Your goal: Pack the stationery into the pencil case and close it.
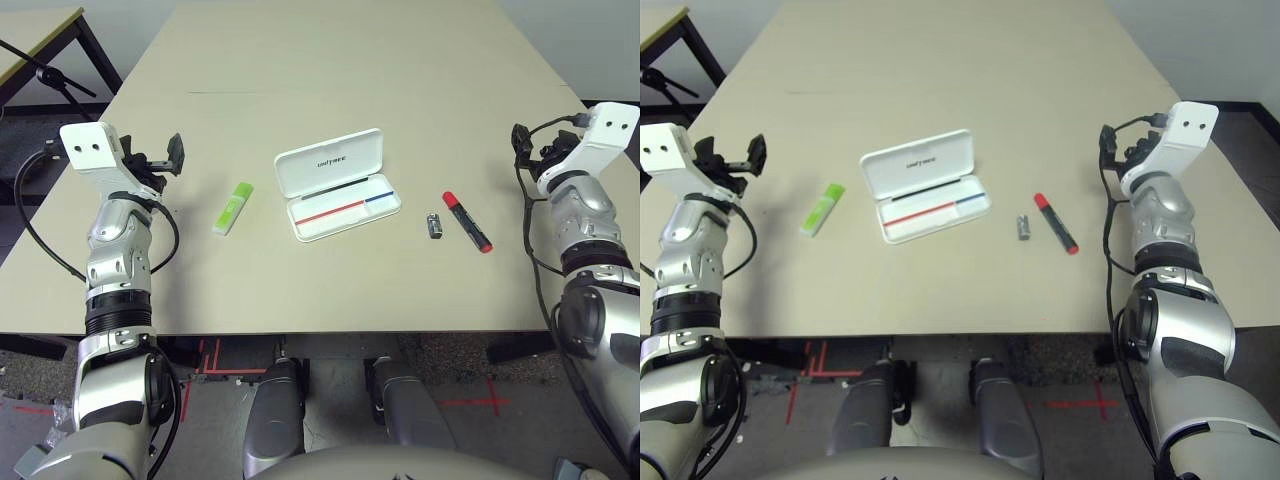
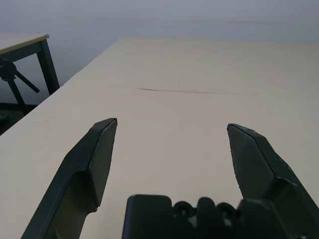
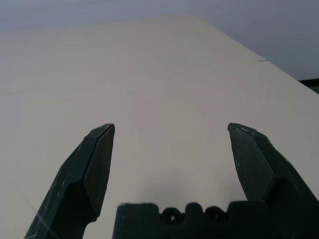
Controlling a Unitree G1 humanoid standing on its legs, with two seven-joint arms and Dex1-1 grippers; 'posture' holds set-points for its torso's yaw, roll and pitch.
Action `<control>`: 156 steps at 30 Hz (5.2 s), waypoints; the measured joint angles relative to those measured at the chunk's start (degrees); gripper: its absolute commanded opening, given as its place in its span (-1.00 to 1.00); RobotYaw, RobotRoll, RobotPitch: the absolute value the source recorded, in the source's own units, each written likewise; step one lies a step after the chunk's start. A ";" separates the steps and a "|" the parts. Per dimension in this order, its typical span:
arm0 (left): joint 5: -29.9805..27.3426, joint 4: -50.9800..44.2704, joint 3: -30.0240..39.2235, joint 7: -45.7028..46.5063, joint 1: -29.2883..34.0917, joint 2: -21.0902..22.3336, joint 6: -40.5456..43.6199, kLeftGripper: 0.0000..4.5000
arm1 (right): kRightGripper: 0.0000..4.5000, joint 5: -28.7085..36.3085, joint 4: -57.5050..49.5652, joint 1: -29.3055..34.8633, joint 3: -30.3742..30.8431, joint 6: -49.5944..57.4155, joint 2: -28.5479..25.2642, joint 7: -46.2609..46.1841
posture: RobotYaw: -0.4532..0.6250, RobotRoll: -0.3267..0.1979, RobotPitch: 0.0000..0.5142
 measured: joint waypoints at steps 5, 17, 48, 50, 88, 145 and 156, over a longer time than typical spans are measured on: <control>0.00 0.00 0.00 0.00 0.00 0.00 0.00 0.98 | 1.00 -0.04 0.29 -0.38 0.12 0.00 0.07 0.10 | -0.11 0.25 -0.47; -0.08 0.00 0.10 -0.57 -0.02 0.93 0.00 0.98 | 1.00 0.05 0.63 -1.34 0.39 0.00 0.38 3.92 | -0.09 0.25 -0.54; -11.21 -32.68 -2.21 -16.43 10.34 7.74 29.08 0.98 | 1.00 0.12 -32.49 7.03 18.90 29.45 -9.28 53.47 | -0.05 0.25 -0.40; -13.22 -36.49 -2.23 -19.51 13.78 10.64 31.76 0.98 | 1.00 0.32 -34.50 7.65 19.40 30.89 -9.98 54.54 | -0.05 0.25 -0.40; 1.62 -35.32 -40.11 -33.06 2.58 10.63 37.17 0.98 | 1.00 0.29 -41.96 12.58 23.21 34.11 -11.82 54.95 | -0.18 0.25 -0.40; 9.03 -31.07 -40.90 -54.34 0.58 16.59 18.48 -0.99 | 1.00 5.54 -56.91 20.23 27.24 40.30 -13.44 55.63 | -0.28 0.25 -0.45; 8.92 -31.03 -39.26 -55.83 3.70 16.79 15.34 -0.99 | 1.00 3.65 -56.48 21.27 29.92 38.52 -13.78 56.67 | -0.26 0.25 -0.49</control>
